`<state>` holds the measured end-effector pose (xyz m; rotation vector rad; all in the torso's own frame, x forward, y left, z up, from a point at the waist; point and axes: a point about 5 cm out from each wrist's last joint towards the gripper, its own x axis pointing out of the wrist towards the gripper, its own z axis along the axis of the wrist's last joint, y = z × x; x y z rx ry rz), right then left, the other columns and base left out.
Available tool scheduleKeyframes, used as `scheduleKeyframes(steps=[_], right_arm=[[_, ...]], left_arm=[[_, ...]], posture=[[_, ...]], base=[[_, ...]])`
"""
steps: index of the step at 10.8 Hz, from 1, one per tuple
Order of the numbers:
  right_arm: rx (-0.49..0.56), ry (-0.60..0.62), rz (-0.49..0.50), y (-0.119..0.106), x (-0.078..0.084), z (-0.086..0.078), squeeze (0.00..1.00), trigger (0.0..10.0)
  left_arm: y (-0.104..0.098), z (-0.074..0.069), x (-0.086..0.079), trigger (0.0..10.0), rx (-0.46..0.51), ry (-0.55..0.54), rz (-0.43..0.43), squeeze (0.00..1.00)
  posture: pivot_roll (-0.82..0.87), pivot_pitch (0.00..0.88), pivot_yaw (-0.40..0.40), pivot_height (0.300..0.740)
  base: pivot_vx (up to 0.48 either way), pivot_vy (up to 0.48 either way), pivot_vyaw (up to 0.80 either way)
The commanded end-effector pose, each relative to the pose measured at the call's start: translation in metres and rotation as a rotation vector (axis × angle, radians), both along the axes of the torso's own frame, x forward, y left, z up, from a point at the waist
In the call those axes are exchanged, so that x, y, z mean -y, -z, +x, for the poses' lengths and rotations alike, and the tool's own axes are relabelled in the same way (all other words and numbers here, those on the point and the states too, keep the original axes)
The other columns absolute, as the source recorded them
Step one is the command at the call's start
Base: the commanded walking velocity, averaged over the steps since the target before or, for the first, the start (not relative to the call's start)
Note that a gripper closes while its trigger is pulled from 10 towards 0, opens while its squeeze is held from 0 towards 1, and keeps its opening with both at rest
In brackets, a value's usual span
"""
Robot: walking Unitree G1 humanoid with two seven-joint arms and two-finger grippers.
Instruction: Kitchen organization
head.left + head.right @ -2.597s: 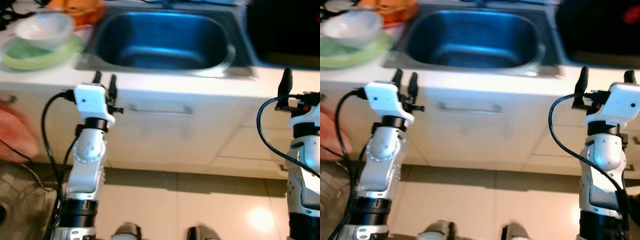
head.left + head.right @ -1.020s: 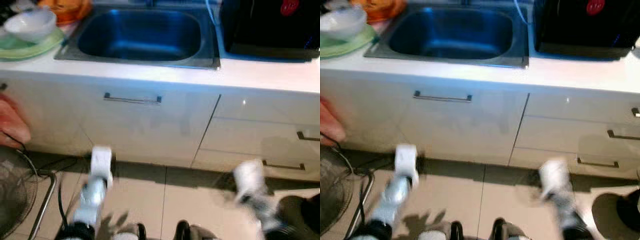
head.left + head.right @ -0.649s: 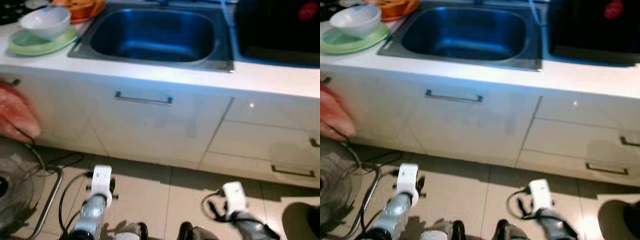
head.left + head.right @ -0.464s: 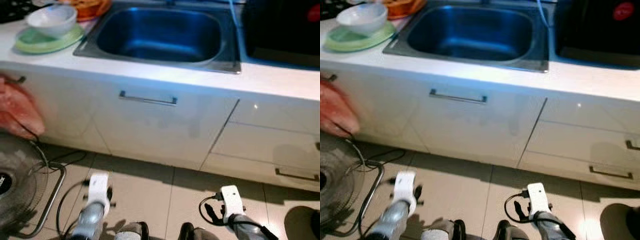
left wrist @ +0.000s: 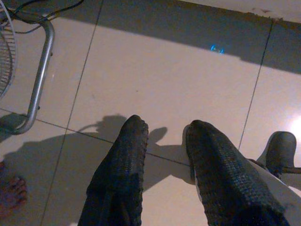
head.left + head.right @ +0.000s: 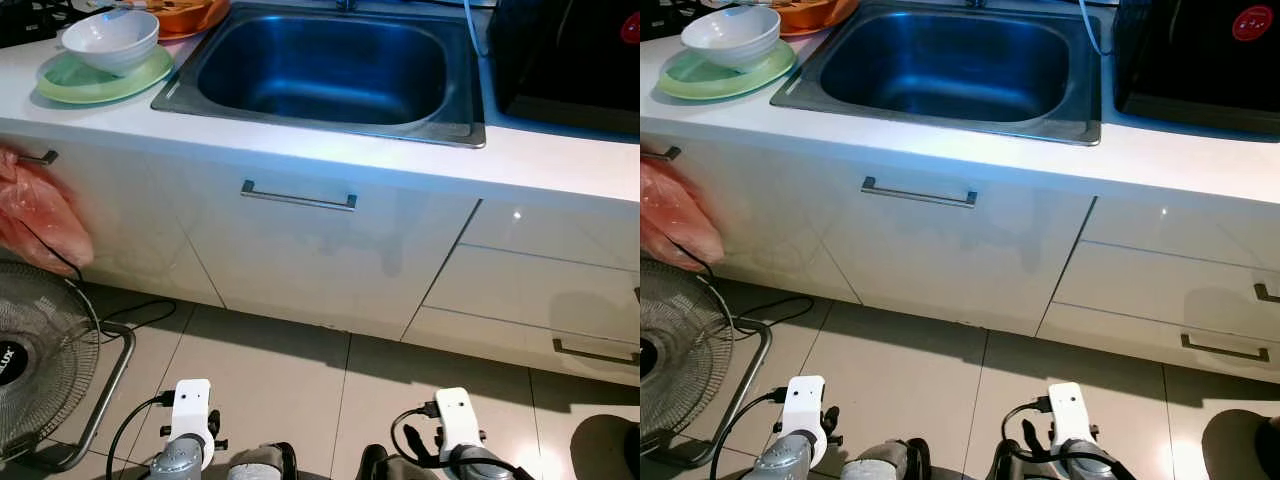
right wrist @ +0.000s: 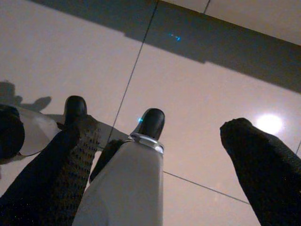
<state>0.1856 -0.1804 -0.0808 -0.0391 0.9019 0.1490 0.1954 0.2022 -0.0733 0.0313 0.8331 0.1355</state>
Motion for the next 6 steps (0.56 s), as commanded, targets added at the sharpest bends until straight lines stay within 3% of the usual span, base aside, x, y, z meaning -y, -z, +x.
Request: scheduleKeyframes(steps=[1, 6], right_arm=[[-0.027, -0.002, 0.005, 0.0045, -0.0017, -0.0087, 0.0, 10.0], [-0.033, -0.006, 0.0, 0.0055, -0.0031, -0.0104, 0.0, 10.0]], left_arm=[[0.0037, -0.0068, -0.0014, 10.0, -0.028, -0.009, -0.006, 0.0], [0.0076, -0.0133, 0.0014, 10.0, -0.054, -0.001, -0.017, 0.0]], posture=[[0.09, 0.19, 0.041, 0.74], [0.08, 0.195, 0.046, 0.74]], base=[[0.0, 0.0, 0.0], [0.0, 0.0, 0.0]])
